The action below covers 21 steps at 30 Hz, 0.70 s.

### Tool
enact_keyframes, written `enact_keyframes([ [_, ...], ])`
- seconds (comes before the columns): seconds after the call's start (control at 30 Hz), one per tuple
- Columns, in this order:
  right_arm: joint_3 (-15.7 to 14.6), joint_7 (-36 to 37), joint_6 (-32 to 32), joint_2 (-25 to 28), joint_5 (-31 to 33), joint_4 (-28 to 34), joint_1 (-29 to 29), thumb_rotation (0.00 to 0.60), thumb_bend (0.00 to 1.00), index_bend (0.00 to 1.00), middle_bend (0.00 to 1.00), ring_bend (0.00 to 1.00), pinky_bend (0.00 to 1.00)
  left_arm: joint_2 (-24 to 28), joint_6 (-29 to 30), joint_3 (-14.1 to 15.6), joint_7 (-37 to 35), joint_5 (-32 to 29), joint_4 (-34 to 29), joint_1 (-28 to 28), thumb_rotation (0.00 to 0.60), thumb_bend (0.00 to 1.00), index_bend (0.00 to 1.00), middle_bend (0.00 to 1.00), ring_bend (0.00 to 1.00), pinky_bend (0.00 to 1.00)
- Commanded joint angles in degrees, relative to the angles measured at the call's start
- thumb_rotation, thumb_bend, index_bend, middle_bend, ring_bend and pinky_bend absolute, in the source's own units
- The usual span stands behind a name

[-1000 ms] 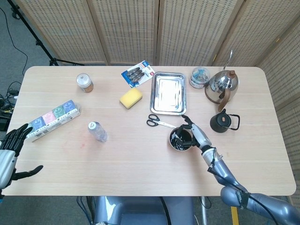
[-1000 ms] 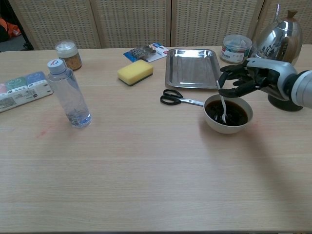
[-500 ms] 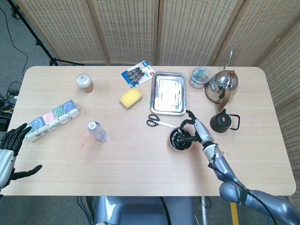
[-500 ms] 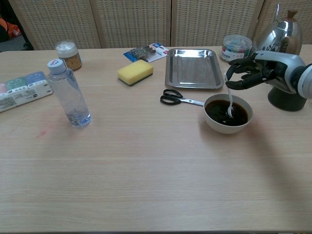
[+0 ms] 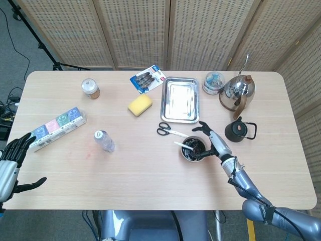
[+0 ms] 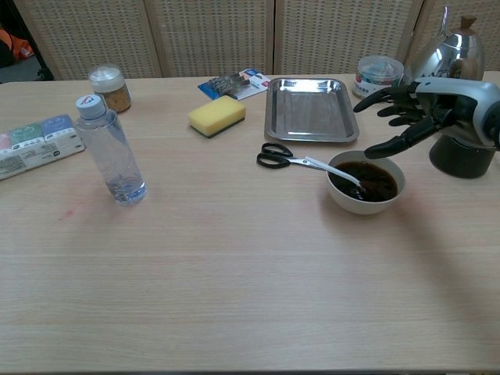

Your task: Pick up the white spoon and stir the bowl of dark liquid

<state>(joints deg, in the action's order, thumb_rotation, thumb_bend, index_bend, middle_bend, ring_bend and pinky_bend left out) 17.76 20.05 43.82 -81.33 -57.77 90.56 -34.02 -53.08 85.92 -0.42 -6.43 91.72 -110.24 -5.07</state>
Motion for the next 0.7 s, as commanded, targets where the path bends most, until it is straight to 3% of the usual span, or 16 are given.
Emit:
enact_keyframes([
  [0.03,-0.35,-0.11,1.73,2.26,-2.57,2.83,1.11,0.6,0.0,0.22,0.0,0.0,0.0,0.04,0.13,0.04,-0.08,0.1,0.01,0.07,0.6,0.0,0.0,0.0,0.0,0.0],
  [0.27,-4.12,-6.66,8.78,5.6,-11.04,3.48,3.79,0.6,0.0,0.22,0.0,0.0,0.0,-0.05,0.44,0.23,0.02,0.49,0.12,0.27,0.6,0.0,0.0,0.0,0.0,0.0],
  [0.5,-11.78,-17.18,28.64,4.65,-31.67,-7.53,9.61,0.6,0.0,0.18,0.0,0.0,0.0,-3.35,3.44,-1.16,7.74,-1.92,0.26,1.66,0.6,0.0,0.0,0.0,0.0,0.0],
  [0.7,-14.86,-22.85,38.21,3.22,-36.88,-14.33,14.28,0.6,0.0,0.12,0.0,0.0,0.0,-4.55,3.8,-0.87,9.61,-2.78,0.75,2.45,0.6,0.0,0.0,0.0,0.0,0.0],
])
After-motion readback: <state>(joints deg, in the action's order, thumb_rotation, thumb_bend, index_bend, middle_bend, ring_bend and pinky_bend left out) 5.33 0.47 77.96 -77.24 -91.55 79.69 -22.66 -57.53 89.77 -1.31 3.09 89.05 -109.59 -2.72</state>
